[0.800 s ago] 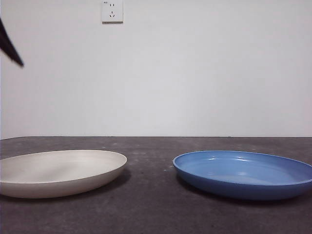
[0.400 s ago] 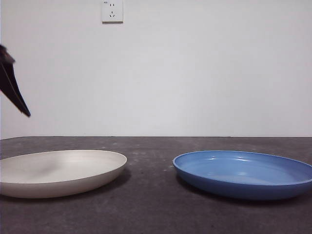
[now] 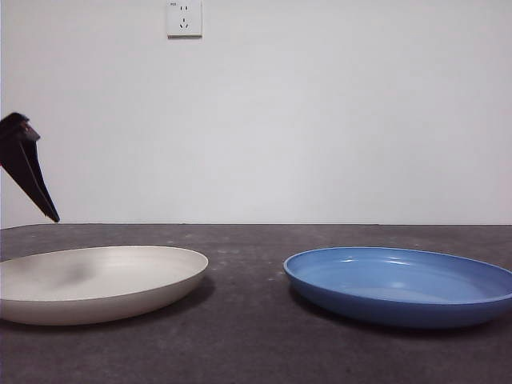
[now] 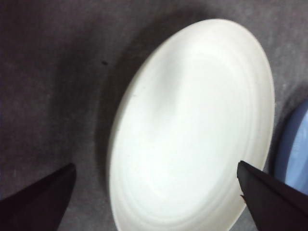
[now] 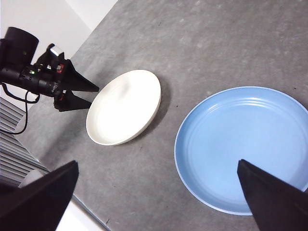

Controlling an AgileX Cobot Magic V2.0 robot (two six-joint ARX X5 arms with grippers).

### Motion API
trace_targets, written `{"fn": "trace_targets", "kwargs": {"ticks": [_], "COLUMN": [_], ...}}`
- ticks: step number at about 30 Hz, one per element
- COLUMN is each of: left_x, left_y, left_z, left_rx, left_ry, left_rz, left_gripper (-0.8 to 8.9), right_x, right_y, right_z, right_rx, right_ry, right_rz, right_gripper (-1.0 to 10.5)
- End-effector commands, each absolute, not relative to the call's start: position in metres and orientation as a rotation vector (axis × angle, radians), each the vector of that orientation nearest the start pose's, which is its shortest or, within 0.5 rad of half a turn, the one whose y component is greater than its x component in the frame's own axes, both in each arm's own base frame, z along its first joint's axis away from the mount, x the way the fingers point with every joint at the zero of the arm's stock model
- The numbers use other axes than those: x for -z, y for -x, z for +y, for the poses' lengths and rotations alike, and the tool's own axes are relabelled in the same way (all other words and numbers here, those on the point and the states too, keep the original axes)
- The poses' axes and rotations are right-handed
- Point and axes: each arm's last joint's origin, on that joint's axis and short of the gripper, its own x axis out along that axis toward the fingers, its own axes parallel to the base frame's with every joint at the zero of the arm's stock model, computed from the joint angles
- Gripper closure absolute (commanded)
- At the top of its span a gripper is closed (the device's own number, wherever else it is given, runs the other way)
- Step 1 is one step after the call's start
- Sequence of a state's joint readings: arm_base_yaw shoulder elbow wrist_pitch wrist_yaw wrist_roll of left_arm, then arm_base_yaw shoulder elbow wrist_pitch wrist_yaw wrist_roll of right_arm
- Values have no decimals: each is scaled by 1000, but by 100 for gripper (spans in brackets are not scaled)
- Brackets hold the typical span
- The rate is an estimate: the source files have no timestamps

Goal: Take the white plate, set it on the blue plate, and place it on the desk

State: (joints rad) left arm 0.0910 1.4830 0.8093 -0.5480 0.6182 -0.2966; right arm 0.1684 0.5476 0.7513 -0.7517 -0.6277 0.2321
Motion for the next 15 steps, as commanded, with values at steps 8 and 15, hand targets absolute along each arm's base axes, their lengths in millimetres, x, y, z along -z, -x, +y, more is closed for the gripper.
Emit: {"fn": "trace_targets", "kwargs": {"ticks": [8, 15], "left_x": [-161, -158], "left_y": [-268, -269], "left_z": [8, 8], "left_rx": [297, 299], "left_ry": [666, 662], "left_rz": [1258, 1266], "left_gripper": [308, 553], "right_x": [-307, -307], "right_y": [-96, -96], "right_z": [34, 34], "right_rx": [-718, -717], "right_ry": [-332, -332], "right_rz": [614, 614], "right_gripper": [331, 331]}}
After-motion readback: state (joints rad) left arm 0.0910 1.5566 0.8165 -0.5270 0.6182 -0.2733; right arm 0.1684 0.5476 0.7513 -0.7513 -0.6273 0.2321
